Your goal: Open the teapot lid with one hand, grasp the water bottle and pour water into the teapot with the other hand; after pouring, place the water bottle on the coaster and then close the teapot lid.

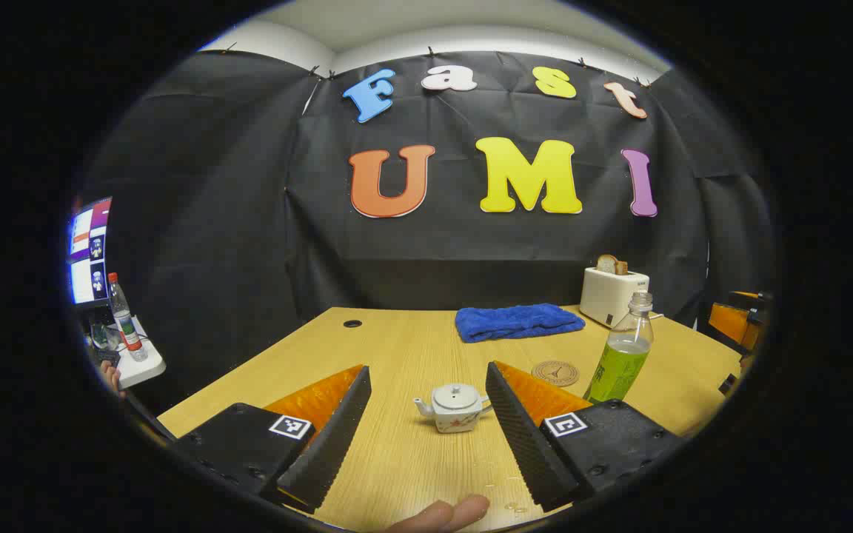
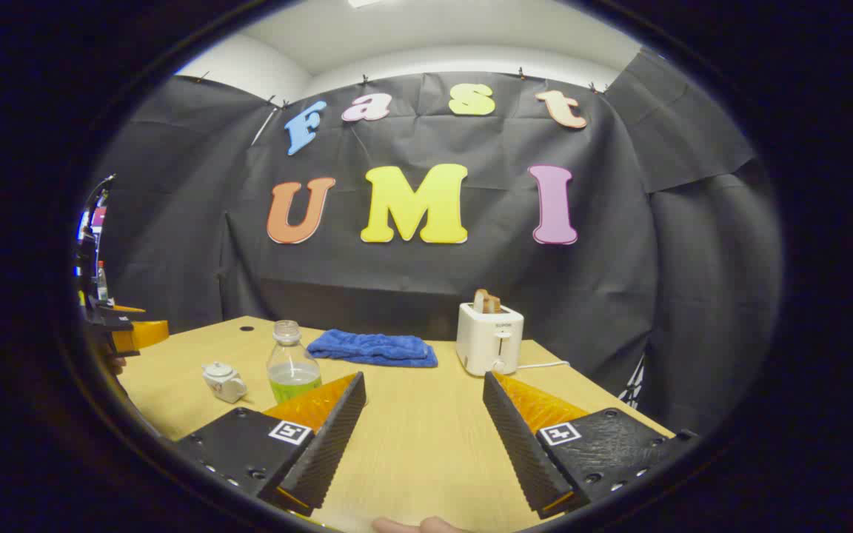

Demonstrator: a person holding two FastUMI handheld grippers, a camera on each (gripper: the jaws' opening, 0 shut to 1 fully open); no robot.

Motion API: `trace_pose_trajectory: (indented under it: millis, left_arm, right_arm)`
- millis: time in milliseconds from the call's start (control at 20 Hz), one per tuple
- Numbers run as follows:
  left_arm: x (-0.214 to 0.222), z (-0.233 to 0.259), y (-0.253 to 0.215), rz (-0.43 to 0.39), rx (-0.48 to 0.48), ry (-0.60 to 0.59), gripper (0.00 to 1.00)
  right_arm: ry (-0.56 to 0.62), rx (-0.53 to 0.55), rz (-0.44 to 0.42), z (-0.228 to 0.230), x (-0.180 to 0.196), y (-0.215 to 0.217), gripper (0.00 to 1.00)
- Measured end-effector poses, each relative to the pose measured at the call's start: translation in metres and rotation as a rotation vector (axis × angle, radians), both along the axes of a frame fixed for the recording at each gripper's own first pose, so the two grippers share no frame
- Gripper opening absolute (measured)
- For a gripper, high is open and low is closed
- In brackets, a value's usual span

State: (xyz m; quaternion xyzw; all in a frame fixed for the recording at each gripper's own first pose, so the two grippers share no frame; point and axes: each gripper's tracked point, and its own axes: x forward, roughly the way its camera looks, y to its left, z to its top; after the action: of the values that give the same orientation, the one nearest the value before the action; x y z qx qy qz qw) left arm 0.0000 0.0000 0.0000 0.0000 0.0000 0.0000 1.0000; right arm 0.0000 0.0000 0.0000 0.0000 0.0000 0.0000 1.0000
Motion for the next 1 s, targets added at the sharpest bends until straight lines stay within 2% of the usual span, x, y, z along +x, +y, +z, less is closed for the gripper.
trace_pose_trajectory:
  millis: [300,750,1000]
  left_arm:
    - [-0.002,-0.001,-0.006,-0.013,0.016,-0.002,0.98]
    - [0.006,-0.007,-0.025,-0.043,0.038,-0.014,0.98]
    - [0.023,-0.016,-0.025,-0.031,0.018,0.004,0.98]
  right_arm:
    - [0.018,0.002,0.034,-0.011,0.000,0.004,0.95]
    - [0.028,0.010,0.003,-0.020,0.000,-0.012,0.95]
    - [0.029,0.006,0.042,-0.028,0.003,-0.002,0.97]
